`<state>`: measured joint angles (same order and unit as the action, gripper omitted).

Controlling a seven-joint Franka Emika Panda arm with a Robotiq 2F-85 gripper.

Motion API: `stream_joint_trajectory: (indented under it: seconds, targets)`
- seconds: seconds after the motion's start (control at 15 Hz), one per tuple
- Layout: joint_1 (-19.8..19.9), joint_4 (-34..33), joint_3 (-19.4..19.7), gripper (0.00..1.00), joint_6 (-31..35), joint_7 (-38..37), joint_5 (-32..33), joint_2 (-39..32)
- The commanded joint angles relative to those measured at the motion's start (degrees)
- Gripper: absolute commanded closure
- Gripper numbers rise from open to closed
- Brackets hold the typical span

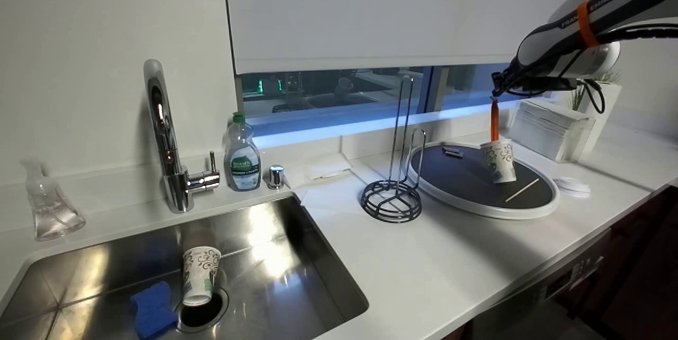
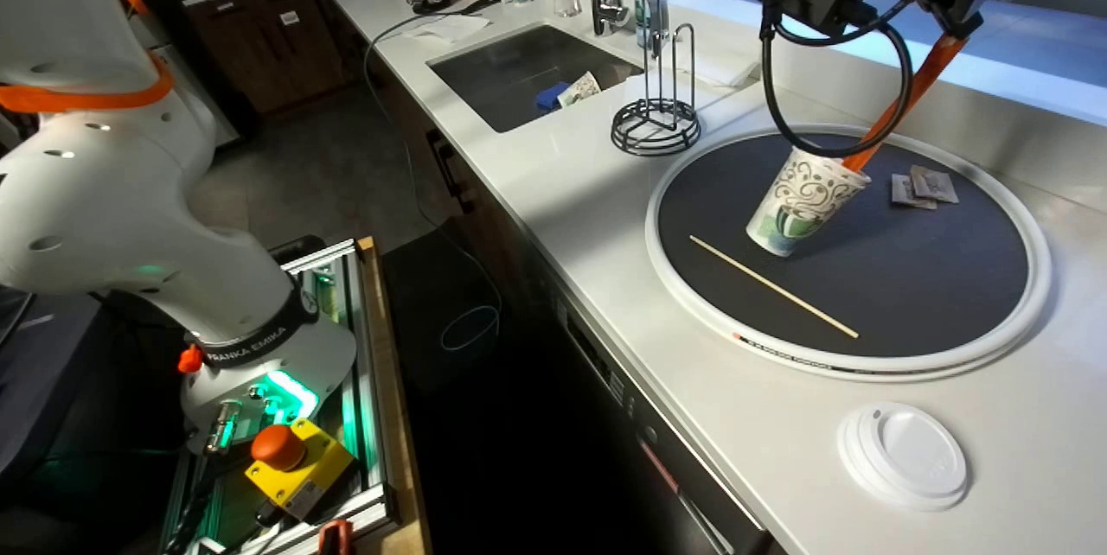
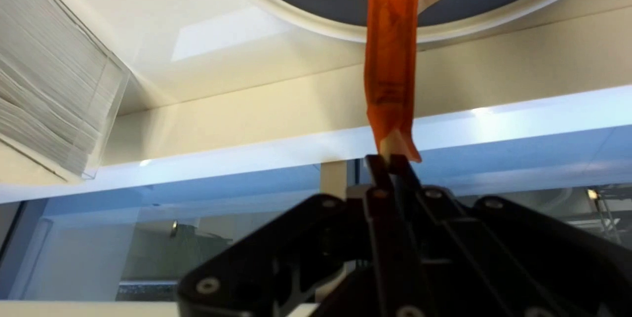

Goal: Remove the stirrer from the orange packet and put it on the left side of the tray.

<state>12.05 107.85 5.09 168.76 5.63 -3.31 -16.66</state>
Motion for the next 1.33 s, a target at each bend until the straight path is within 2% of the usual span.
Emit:
stream_joint_trajectory:
  seconds: [0.0, 0.47, 1.27]
  targets:
    - [2.1, 5.1, -3.6, 0.98, 4.7, 4.5, -3.3, 4.0]
    - [3.8, 11.6, -7.1, 0.98, 6.8, 8.7, -7.3, 11.1]
    - [3.3, 17.9, -5.5, 0.98, 7.0, 10.1, -6.4, 17.8]
